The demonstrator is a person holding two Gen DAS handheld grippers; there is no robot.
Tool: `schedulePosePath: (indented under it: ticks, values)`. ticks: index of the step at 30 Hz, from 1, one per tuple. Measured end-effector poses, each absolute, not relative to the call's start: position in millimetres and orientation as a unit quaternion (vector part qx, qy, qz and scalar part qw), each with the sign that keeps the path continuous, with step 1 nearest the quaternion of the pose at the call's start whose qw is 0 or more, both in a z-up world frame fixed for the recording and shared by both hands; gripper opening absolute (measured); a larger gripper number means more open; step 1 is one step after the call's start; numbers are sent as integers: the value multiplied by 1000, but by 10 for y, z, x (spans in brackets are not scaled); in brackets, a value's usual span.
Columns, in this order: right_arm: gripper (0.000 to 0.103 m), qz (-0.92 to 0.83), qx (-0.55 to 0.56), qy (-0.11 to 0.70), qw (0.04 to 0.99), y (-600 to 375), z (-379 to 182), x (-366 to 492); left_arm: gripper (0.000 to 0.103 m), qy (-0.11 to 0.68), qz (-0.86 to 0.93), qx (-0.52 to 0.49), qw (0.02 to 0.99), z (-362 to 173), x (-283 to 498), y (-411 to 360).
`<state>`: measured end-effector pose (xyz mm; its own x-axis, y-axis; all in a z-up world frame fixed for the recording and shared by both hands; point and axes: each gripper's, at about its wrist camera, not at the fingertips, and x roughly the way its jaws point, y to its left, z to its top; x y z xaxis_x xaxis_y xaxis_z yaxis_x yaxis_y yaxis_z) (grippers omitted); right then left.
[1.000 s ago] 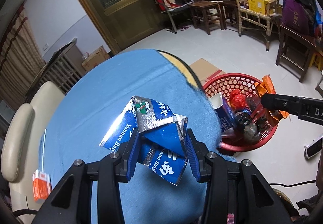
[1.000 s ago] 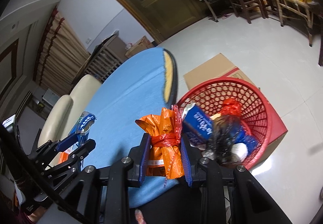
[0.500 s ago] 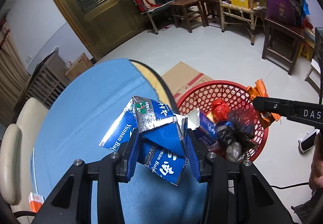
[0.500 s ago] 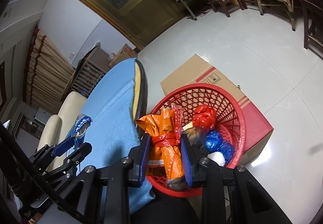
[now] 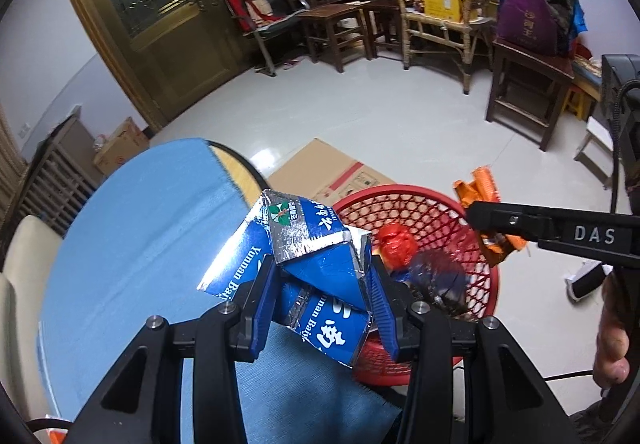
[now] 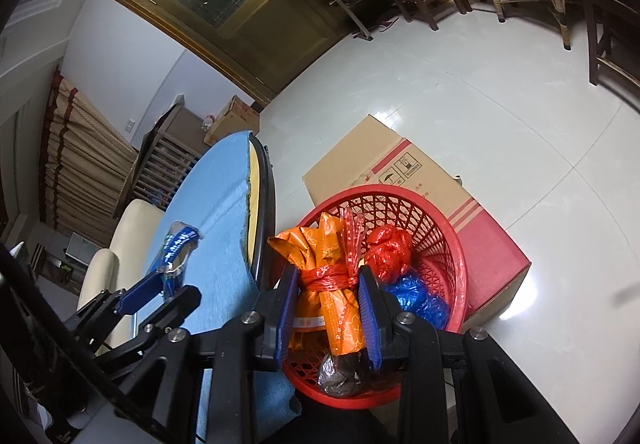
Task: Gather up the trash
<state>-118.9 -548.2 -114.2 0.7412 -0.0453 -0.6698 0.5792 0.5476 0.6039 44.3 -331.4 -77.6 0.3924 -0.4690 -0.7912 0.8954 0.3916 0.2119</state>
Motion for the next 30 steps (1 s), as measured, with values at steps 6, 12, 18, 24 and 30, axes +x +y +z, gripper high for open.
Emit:
schedulePosePath:
  ticks: [6,12,18,24,30]
  values:
    - [40,-184,462,305,812,-5555,-1106,-1151,64,328,-478,299,758,-698,505,-3308]
    - [65,-193,454,290,820,-5495,-947,-1102,69,313,-499,261,765,-523,606,-3125]
    - [65,-180,426,281,841,-5282,-684,-904,71,319,-447,212,809,-292,914,-2649]
    - [65,-124,334,294,887,-4563,-244,-399,73,286,-354,171,874,10,1112,-1853]
    - [65,-63,244,306,918,-3653,74,24,86,245,-247,140,927,298,1144,-910]
